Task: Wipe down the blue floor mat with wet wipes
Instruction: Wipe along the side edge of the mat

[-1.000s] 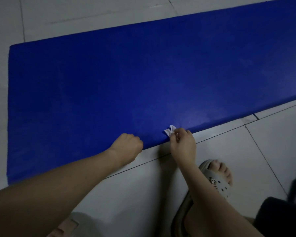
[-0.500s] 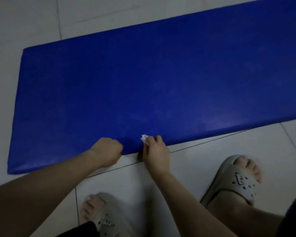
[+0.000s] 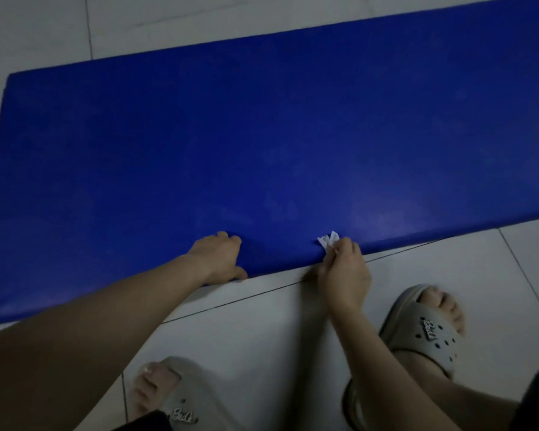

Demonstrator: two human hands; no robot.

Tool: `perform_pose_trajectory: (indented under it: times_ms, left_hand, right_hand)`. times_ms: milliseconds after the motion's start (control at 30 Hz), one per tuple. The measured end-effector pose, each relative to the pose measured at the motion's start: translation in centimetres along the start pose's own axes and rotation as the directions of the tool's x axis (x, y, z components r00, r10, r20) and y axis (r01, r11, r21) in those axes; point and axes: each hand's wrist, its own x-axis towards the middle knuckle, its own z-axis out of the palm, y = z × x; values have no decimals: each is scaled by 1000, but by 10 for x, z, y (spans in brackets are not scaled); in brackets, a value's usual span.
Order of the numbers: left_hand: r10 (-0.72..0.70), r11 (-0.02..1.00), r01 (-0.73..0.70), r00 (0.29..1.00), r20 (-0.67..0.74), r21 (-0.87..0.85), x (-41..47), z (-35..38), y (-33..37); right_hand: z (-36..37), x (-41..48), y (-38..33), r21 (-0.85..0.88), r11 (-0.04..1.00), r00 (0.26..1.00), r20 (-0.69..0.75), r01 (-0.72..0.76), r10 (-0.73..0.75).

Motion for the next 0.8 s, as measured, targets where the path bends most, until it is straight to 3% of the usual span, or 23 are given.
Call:
perform_pose_trajectory:
  times_ms: [100,200,333,400,500,633,700,800]
  left_hand:
    - [-28,999,28,1000,5,-18,-1,5,1]
    - [-50,999,50,999,-7,-7,0,6,2]
    - [-58,998,58,998,11,-24,2,6,2]
    - [-60,998,61,998,35,-21,1,4,3]
    - [-58,998,60,997,42,-30,1,2,4]
    - [-66,998,67,997,48,-10,1,1,7]
    - [-75,997,75,996,52,-6,1,1,8]
    - [-96,995,95,994,53,9,2,0,9]
  right_hand:
    - [26,-28,-32,81,997,1000,19,4,-5]
    - [50,-63,-69,148,959,957,124,242,-261]
    - [43,-49,-65,104,846,834,143,523,-534]
    - [25,-23,-30,59,865,859,106,498,-501]
    - [-8,21,23,-35,969,970,24,244,-243]
    - [-7,22,11,-39,999,999,-36,-13,11]
    - [7,-3,-18,0,1000,999,43,11,-11]
    - [34,-47,-60,60,982,967,173,181,-188]
